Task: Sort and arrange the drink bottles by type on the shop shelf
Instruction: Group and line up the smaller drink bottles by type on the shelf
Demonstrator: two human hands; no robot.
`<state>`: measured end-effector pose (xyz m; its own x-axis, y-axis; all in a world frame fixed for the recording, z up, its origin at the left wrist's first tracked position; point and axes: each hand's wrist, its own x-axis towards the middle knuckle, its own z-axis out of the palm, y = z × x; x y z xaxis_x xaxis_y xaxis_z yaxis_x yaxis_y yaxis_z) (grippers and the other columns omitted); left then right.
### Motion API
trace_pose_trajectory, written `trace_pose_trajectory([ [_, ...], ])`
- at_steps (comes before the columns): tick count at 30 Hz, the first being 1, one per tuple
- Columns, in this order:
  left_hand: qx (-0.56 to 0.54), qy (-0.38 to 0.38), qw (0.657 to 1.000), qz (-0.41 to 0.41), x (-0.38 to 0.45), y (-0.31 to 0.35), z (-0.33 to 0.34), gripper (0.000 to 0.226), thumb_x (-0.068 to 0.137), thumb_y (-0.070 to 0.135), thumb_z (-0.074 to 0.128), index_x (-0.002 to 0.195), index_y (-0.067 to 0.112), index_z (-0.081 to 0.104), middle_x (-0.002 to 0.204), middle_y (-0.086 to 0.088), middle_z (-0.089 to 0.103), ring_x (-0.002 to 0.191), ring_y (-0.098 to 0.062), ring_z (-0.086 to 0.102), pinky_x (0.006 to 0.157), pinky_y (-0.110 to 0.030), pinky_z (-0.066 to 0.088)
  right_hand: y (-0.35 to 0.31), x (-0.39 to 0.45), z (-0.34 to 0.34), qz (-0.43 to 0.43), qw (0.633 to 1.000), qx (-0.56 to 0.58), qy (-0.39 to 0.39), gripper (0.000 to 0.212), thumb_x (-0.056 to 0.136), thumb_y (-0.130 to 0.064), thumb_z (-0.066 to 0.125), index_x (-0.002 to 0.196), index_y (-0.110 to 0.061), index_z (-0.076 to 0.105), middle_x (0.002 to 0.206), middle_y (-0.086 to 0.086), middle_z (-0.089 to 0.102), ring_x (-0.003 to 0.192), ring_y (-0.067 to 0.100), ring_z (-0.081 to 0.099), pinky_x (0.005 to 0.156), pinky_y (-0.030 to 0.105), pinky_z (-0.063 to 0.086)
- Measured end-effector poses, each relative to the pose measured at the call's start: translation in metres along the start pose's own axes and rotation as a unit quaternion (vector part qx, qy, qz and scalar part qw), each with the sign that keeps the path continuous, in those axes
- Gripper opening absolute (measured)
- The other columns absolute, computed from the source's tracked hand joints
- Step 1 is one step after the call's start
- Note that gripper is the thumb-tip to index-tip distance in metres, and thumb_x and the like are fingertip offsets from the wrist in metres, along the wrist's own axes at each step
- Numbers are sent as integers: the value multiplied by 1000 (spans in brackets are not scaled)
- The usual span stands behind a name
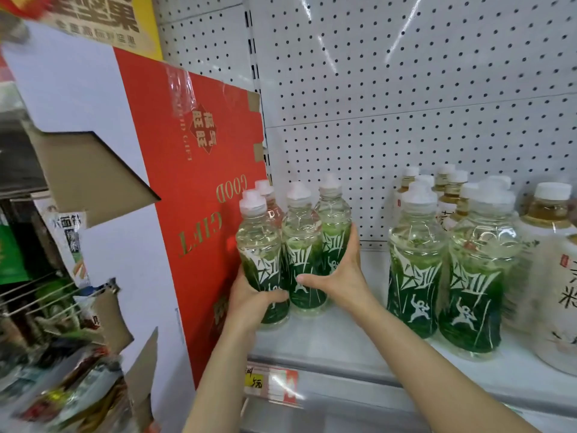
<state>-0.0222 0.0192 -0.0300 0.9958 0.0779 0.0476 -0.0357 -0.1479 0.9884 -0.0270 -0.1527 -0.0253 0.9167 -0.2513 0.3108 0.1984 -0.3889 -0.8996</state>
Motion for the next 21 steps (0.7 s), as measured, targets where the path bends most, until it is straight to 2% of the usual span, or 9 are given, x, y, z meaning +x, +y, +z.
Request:
trace_pose_trajectory([
  [3,-8,-10,1000,2,9,3,8,74,57,-3,88,114,35,61,101,12,76,98,-15,72,93,-43,56,5,6,1,-4,1000,21,2,152,46,-42,96,152,-40,-14,164,-8,1,150,15,8,121,47,18],
  [7,-5,-32,999,-4,22,5,11,66,58,-4,87,111,30,64,98,10,77,95,-15,72,89,-42,56,7,15,4,11,999,43,4,155,33,-65,88,150,-45,-12,164,-10,3,150,16,10,120,52,19],
  [11,0,-67,998,5,29,7,15,62,63,-5,84,114,25,66,98,8,78,91,-13,74,84,-40,59,13,25,6,0,998,67,6,153,28,-73,88,147,-52,-6,161,-9,19,148,18,21,117,54,26],
  [14,-3,-78,997,22,31,7,20,62,64,-9,82,113,25,66,99,7,78,94,-14,74,84,-39,59,16,32,10,-4,998,63,11,153,28,-71,89,147,-52,-4,158,-10,26,145,18,29,116,53,30],
  [16,-2,-90,996,27,32,8,21,62,64,-9,81,114,26,66,101,7,78,96,-14,73,87,-41,58,14,30,14,0,998,61,28,147,34,-65,91,149,-49,0,156,-10,29,143,18,32,115,52,32],
  [19,-2,-126,992,23,36,9,17,63,64,-5,85,116,26,66,102,6,78,98,-16,73,92,-47,56,5,19,14,-8,995,66,73,121,49,-38,87,147,-45,17,145,-11,41,134,12,42,112,44,39],
  [21,-3,-134,991,16,39,6,14,64,64,-2,87,117,28,65,103,6,78,100,-17,73,94,-49,56,4,13,12,-5,993,63,97,109,56,-29,89,145,-37,27,141,-10,42,129,8,42,111,36,39],
])
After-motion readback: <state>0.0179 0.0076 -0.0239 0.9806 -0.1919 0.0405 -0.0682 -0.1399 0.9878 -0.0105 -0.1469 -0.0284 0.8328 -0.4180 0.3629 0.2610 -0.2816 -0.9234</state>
